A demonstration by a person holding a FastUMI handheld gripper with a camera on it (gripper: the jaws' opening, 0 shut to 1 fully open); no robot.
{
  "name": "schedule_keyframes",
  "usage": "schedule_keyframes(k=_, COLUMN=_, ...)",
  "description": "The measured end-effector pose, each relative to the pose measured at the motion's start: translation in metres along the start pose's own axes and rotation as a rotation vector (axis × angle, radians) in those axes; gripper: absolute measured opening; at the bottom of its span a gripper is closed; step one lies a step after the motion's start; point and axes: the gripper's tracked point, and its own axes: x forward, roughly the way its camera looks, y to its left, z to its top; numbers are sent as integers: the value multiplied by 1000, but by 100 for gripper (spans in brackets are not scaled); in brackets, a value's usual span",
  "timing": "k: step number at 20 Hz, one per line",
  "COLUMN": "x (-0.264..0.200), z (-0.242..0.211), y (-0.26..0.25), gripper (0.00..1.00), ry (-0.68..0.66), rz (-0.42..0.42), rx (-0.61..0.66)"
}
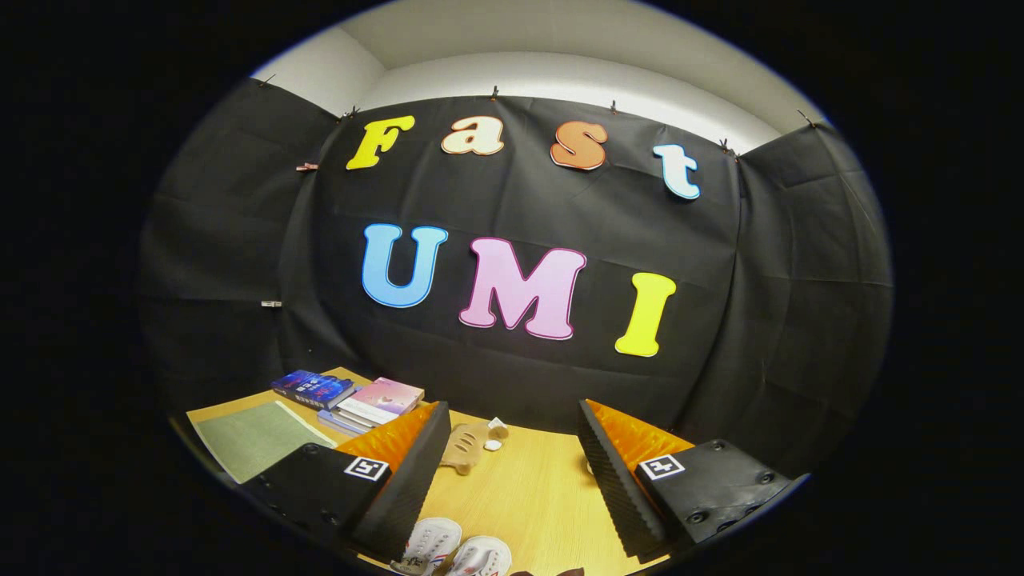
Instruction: Open the storage box then place both shoes into the box .Put the left shoe in first, then the right shoe, with the right side of both shoes facing outward in a uniform manner.
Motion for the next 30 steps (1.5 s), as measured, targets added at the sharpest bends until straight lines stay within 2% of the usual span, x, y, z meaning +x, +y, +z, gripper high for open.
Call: schedule_keyframes(k=30, x=-4, z=-2, y=21, gripper=97, ry=4, rz=61, rx=-23)
